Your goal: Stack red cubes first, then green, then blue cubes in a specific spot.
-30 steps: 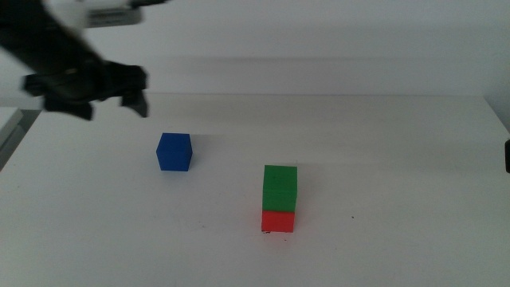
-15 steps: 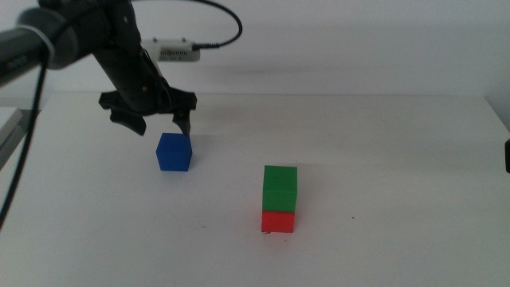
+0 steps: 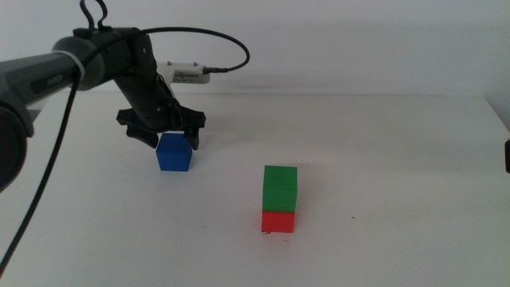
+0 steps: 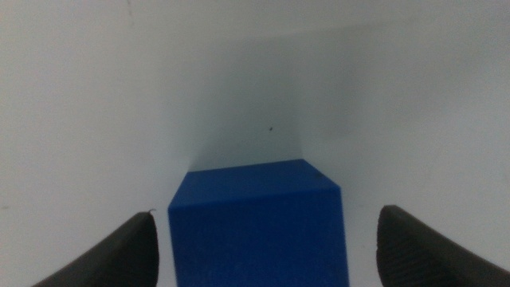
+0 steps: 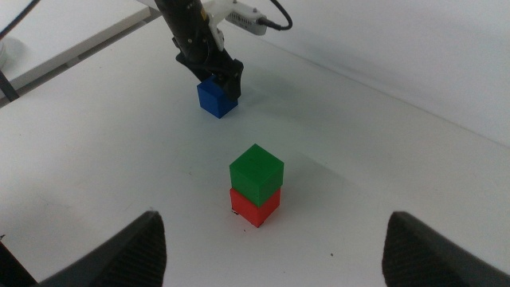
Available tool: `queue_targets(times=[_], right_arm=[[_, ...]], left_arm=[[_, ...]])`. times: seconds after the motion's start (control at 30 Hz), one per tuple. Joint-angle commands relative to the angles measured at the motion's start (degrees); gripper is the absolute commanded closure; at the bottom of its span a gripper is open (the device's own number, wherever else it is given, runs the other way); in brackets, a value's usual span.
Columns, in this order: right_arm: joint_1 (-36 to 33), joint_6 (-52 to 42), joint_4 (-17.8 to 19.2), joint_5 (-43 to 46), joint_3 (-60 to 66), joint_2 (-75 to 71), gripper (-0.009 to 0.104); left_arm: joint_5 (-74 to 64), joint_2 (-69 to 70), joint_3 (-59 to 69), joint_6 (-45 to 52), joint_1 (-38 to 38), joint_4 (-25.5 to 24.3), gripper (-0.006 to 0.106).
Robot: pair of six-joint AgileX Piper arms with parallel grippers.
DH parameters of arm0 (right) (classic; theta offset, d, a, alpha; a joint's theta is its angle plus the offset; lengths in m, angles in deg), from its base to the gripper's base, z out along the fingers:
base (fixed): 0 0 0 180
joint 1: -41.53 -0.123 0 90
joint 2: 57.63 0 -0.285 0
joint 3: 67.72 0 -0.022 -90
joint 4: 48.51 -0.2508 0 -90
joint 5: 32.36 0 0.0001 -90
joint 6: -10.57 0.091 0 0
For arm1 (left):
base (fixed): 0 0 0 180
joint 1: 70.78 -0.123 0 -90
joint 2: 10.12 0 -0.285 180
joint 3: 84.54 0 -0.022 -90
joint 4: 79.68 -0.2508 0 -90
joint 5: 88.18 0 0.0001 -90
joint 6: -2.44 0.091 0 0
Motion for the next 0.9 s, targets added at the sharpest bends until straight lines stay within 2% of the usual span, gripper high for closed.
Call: queue_targets(times=[0.0,0.4,0.53,0.6,0.7,0.87], right_arm=[[0.0,-0.1,0.5,0.5,0.2,-0.2,0.017],[0.0,-0.1,0.5,0.5,0.2,-0.2,0.017],[0.0,-0.1,0.5,0.5,0.2,-0.2,0.017],[0.0,-0.1,0.5,0.5,0.2,-0.2,0.017],[0.0,-0.1,0.5,0.5,0.2,-0.2,0.017],[0.0,-0.1,0.5,0.5,0.2,-0.2,0.017]], left_arm=[[0.8,-0.5,-0.4,0.0,0.1,0.5,0.007],[1.6,-2.7,-0.4,0.0,0.1,0.5,0.007],[1.3,-3.4,-0.4,0.0,0.1,0.5,0.011],[1.3,-3.4,-0.4,0.0,0.1,0.5,0.018],[0.7,-2.3,-0.4,0.6,0.1,0.5,0.036],[-1.9,3.7,0.4,-2.1,0.1,0.4,0.079]])
